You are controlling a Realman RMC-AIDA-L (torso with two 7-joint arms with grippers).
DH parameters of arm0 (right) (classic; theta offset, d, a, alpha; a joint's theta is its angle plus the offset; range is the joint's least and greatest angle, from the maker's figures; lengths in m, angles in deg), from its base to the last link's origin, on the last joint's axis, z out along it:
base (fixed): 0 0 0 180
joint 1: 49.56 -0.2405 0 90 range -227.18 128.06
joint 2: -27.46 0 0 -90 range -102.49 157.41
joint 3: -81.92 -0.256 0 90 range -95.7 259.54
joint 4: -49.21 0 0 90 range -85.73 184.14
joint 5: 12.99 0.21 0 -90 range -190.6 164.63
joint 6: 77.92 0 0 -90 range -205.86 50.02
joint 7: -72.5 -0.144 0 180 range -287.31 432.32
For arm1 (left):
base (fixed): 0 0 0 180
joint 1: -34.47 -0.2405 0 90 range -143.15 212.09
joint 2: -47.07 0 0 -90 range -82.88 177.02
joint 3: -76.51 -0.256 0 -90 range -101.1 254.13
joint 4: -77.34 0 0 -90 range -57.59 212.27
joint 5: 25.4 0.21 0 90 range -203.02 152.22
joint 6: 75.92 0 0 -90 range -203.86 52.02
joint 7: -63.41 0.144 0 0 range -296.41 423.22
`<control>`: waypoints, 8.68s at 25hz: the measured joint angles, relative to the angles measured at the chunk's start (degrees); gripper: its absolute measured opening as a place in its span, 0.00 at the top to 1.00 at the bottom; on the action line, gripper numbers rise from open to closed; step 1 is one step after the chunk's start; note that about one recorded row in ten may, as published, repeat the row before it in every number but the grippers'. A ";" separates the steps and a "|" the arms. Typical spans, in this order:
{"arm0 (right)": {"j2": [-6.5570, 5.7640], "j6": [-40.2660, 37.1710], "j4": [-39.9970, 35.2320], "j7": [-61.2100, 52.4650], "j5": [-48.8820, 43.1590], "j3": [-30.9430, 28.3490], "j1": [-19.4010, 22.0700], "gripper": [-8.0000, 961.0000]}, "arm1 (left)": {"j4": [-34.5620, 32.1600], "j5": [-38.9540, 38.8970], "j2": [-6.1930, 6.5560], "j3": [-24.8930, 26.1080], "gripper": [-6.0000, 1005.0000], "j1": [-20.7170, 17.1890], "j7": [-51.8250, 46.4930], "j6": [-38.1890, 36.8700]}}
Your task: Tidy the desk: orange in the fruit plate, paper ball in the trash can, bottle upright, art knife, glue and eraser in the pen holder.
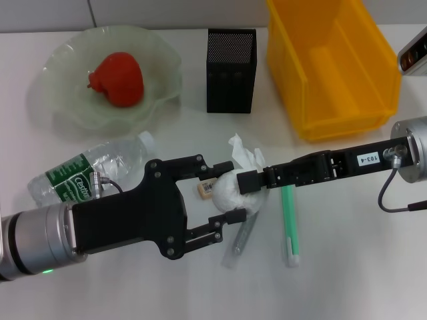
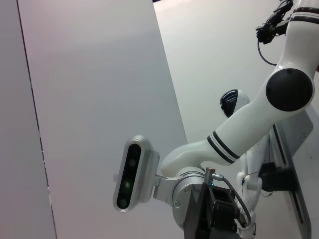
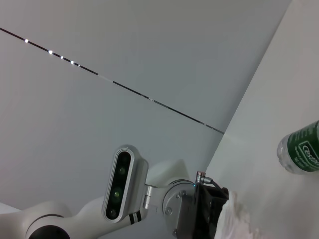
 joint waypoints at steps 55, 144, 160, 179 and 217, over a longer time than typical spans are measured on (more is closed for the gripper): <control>-2.21 7.86 -3.62 14.37 0.25 -10.38 5.81 0.51 | 2.61 -1.49 0.51 1.39 0.18 -0.37 -4.17 12.28; 4.46 10.02 -1.97 61.11 -12.80 -17.18 9.64 0.15 | -1.13 1.85 5.44 4.50 0.18 -1.79 -21.85 10.42; 4.45 11.79 -1.38 61.27 -12.90 -17.11 9.59 0.15 | -7.58 3.39 5.44 6.00 0.18 -2.38 -29.44 13.53; 4.43 11.99 -1.21 63.30 -12.90 -16.99 9.79 0.15 | -42.62 30.80 5.93 8.96 0.18 -2.65 -69.01 14.32; 4.45 13.74 -0.96 63.29 -13.59 -16.96 9.39 0.15 | -55.26 70.31 0.80 8.39 0.18 4.97 -83.13 15.51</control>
